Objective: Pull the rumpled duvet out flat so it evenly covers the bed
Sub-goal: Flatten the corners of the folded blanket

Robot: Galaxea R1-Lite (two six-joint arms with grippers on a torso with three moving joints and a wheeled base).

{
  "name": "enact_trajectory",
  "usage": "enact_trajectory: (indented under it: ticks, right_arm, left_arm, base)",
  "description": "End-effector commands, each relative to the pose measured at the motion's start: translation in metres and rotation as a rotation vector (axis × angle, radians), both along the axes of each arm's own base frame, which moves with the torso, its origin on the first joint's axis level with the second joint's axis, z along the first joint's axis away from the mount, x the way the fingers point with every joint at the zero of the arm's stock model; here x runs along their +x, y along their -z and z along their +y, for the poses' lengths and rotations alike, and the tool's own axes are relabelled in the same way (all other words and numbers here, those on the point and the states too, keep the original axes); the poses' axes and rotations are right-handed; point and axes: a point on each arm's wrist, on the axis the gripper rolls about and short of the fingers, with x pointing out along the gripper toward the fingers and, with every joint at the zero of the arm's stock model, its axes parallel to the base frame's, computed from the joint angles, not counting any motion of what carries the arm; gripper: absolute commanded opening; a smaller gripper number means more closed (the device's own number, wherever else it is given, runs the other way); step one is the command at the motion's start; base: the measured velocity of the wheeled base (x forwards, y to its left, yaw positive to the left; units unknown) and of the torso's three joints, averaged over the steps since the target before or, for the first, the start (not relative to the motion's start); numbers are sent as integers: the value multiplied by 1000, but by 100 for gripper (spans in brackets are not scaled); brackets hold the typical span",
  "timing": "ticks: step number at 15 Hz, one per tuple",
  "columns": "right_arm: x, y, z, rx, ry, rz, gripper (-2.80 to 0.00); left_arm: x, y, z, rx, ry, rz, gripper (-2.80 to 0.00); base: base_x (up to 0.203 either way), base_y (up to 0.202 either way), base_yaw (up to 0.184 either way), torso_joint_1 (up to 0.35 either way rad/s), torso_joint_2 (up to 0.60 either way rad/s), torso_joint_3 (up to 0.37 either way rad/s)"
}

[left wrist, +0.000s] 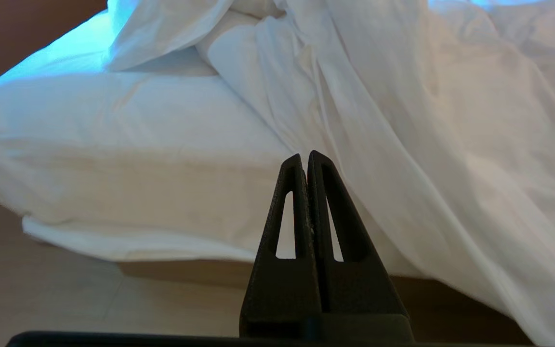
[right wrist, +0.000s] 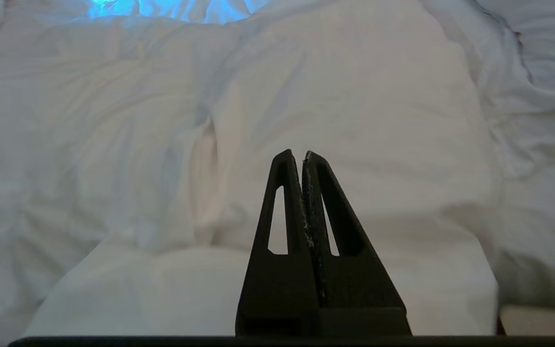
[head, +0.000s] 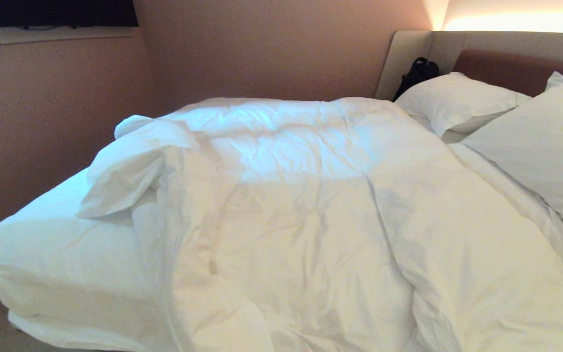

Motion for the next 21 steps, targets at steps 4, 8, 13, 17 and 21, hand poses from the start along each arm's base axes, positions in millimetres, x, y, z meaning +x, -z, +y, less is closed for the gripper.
enact_trajectory:
  ticks: [4,8,13,17,21]
  right_arm:
    - [0,0,0,0,-1,-1,-280]
    - [0,0,0,0,-1,-1,-280]
    - [0,0,0,0,-1,-2,-280]
    - [0,0,0,0,-1,-1,-280]
    - [0,0,0,0,-1,-1,-280]
  left_arm:
    - [0,0,0,-1,-1,-2,-280]
    - [0,0,0,-3,-1,-1,-280]
    - [0,0,0,-9,-2,-2,-280]
    - [0,0,0,-15,-2,-3,-280]
    - [0,0,0,-16,-2,-2,-280]
  base:
    - [-194,0,1,1,5,3]
    - [-196,0,1,2,2,3]
    - [-189,0,1,2,1,4]
    - [-36,0,0,-1,-1,2]
    - [0,0,0,0,0,0]
